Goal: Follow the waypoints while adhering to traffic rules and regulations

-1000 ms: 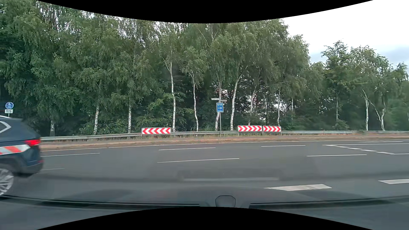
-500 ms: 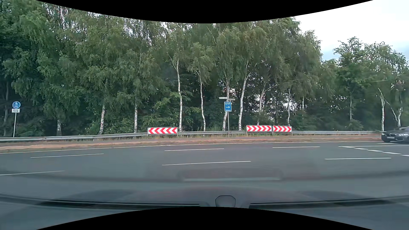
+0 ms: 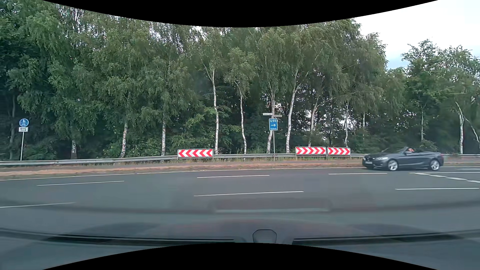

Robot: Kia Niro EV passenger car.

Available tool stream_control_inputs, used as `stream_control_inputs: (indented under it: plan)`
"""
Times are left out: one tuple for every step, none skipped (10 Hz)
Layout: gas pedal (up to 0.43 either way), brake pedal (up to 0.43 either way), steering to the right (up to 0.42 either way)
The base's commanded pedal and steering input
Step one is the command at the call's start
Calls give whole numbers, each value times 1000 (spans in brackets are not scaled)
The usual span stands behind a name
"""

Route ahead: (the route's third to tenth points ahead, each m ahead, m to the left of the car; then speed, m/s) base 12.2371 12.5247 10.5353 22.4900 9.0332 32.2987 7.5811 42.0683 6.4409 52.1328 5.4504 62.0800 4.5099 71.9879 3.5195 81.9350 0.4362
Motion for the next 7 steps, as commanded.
stream_control_inputs:
  plan:
    - [0, 226, -277]
    - [0, 226, -277]
    - [0, 226, -277]
    - [0, 226, -277]
    - [0, 226, -277]
    - [0, 232, -277]
    - [0, 226, -277]
